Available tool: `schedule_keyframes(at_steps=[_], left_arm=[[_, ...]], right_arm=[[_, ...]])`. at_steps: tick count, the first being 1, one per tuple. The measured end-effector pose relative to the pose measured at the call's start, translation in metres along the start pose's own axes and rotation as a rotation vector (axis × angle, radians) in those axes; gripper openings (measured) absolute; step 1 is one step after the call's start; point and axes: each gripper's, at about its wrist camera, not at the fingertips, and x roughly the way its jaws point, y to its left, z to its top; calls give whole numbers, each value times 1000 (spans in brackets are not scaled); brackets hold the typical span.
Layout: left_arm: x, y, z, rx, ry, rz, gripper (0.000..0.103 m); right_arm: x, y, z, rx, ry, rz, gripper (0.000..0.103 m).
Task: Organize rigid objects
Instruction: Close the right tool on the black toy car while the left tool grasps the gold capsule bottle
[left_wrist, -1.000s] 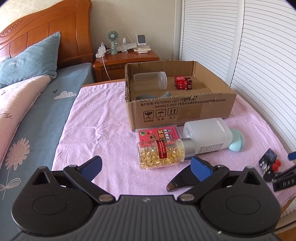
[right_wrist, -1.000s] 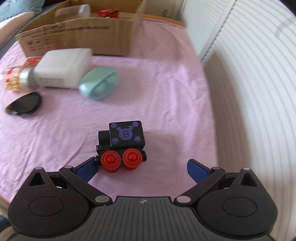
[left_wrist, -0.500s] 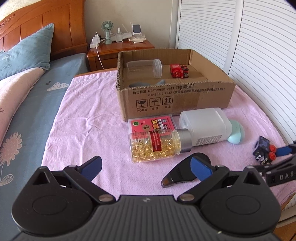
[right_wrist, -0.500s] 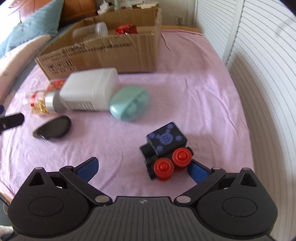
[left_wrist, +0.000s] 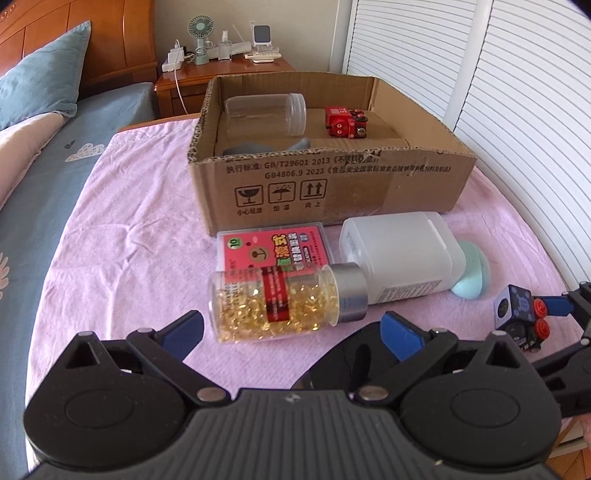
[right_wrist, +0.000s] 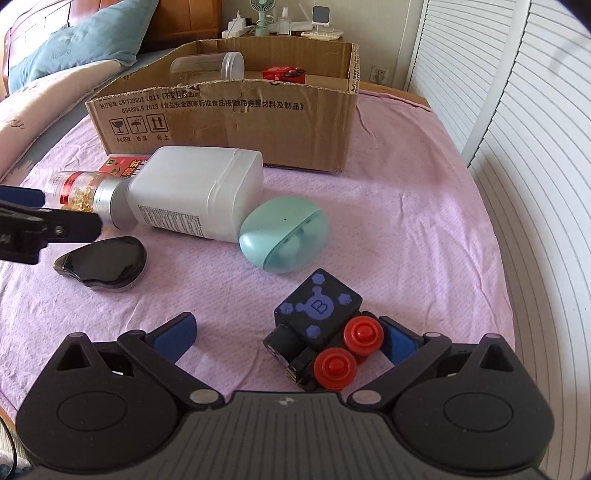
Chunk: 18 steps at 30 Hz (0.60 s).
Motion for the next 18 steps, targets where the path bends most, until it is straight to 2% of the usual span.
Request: schedule_keyframes(at_steps=[7,18], left_arm=[[12,2,5,-7,-3,33,102],[11,23,-12,23,-19,62,102]], right_arm=[[-5,-2,-8,-7,-40,3,103],[-6,-2,-11,-14,-62,7,103]])
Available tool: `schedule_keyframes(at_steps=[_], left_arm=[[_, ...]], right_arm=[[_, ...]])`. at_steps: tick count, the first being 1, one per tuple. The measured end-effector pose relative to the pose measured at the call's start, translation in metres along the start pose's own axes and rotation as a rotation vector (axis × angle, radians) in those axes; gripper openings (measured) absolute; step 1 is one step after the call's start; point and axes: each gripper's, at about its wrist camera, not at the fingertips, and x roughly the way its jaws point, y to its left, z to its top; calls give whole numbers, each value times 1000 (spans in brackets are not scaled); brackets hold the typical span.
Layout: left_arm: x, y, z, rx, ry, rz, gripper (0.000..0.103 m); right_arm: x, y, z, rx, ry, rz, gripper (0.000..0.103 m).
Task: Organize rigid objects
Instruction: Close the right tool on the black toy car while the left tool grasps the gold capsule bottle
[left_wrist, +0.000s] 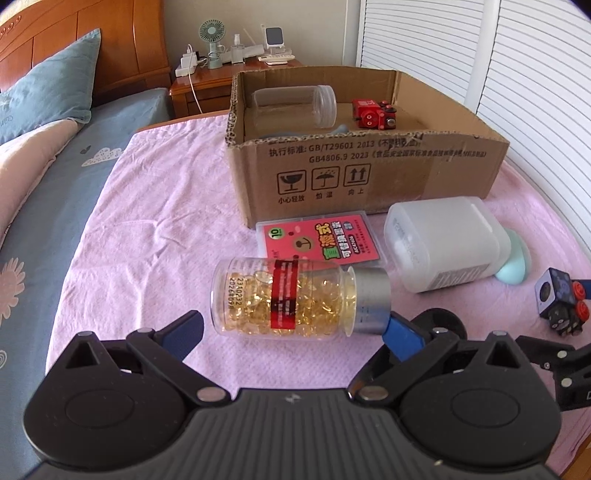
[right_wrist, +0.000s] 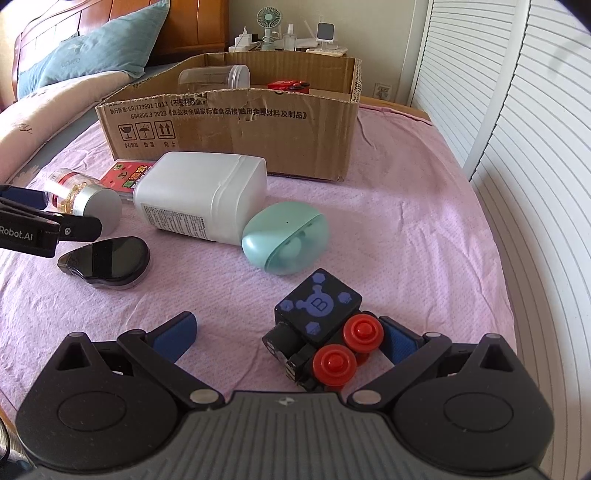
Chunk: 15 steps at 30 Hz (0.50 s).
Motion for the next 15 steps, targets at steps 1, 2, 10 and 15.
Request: schedule_keyframes(at_steps=[1,2,10,15], left_arm=[[2,-1,0,-4,1,2,102],[4,-1,1,-4,4,4,102],[11,1,1,-12,13,-9,102],[9,2,2,-16,9,-26,102]], right_arm=[[0,0,-1,0,-3,-1,103],[-1,0,-1,1,-6,-1,103],[-9,-12,-10,22,5,-10,103],[-2,17,1,-52,10,53,103]])
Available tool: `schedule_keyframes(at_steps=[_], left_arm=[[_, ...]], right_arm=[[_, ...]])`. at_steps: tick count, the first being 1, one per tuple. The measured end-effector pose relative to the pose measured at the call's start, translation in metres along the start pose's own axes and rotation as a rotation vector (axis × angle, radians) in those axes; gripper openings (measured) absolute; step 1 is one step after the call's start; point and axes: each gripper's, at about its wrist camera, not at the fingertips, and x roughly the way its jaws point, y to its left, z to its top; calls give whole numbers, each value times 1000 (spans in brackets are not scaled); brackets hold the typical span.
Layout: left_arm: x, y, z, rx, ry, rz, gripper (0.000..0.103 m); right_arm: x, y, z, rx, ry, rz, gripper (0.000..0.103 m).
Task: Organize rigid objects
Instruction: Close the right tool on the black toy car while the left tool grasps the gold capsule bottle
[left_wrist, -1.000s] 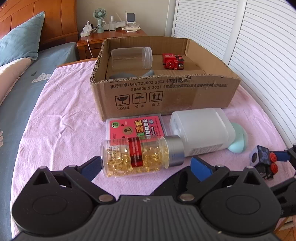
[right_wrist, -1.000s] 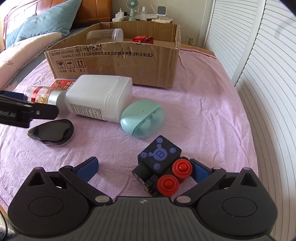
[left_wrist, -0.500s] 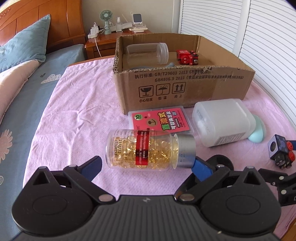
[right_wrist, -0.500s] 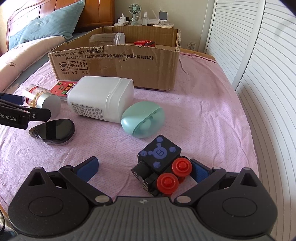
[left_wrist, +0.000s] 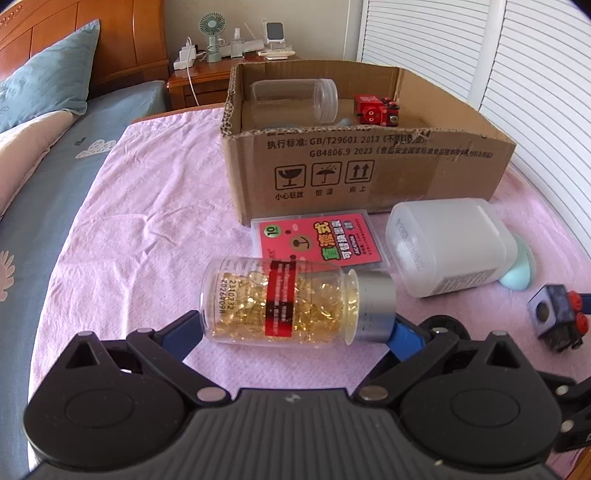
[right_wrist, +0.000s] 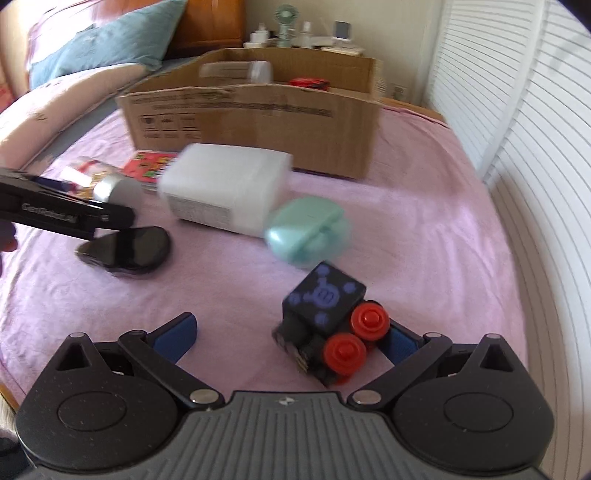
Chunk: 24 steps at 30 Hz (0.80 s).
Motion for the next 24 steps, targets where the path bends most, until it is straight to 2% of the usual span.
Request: schedule_keyframes(at_steps=[5,7,9,15,17,19,24], left_arm=[[-2,-2,0,10,-7,-7,102],[-3,-2,0,24,-15,-6,102],[-4,-3,-1,34,-20,1,102],[-4,-6,0,56,-37,19,102],[-4,-6,1,62,-37,17,102],[-3,-7,2,65,-37,17,102],[-5,-6,2,74,-44,8,102]], right_arm=[[8,13,11,-55,-16,37,101],[5,10,11,-48,-22,28,91],[0,4,9,-22,-24,12,84],[-7,-10,2,55,-13,-43,79],[-7,-5,4,57,-8,-48,78],[-6,0,5,47,-11,-55,71],[-3,-12,11,60,-16,-102,68]])
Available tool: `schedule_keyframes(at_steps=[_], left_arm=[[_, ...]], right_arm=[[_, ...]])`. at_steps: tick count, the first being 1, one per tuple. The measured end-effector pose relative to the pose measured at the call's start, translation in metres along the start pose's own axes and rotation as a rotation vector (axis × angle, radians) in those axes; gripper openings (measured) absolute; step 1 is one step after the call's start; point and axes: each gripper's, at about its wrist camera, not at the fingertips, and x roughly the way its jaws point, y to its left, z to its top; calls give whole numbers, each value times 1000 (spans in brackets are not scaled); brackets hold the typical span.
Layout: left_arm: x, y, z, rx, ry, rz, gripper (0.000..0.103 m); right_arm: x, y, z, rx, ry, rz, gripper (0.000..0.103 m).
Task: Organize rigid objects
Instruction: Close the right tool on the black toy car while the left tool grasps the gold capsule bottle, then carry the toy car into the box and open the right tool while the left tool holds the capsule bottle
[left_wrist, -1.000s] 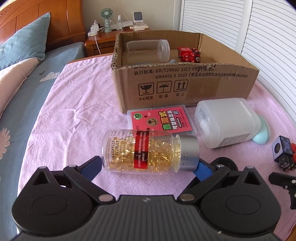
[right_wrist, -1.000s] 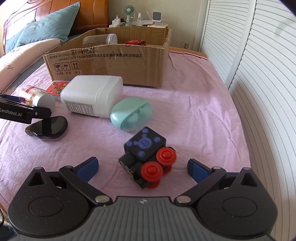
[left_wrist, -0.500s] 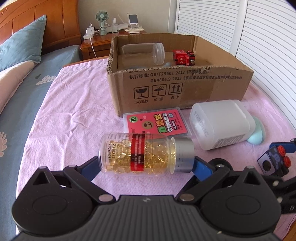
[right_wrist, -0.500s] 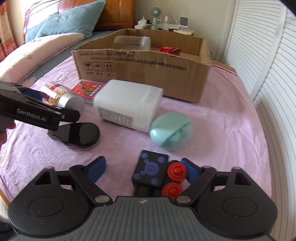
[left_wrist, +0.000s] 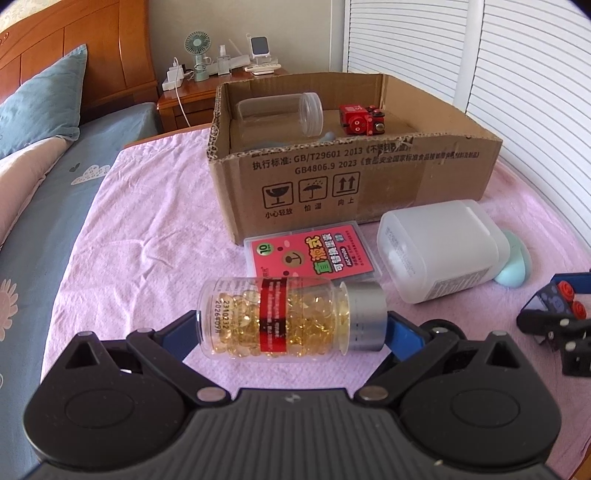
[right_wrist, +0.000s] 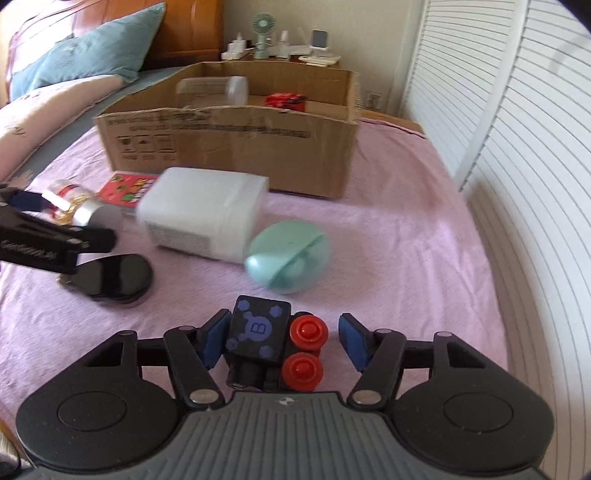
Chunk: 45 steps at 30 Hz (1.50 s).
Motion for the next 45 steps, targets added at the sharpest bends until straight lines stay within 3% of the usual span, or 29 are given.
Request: schedule_keyframes(at_steps=[13,18,27,39,45], left_arm=[[0,-1,6,31,-31,16,98],[0,0,10,14,-18,3,94],[-12,3,13,52,17,-28,94],[-49,10,27,61,14,-95,94],[-63,14,38,74,-23,-78,94]], right_arm=[[-3,5,-1,29,34,18,68],[-4,4,1,26,36,13,56],[-12,-2,2,-18,38,20,55],[-41,-4,27,-112,-42,64,55],[-54,-8,57,-153,-116,95,55]])
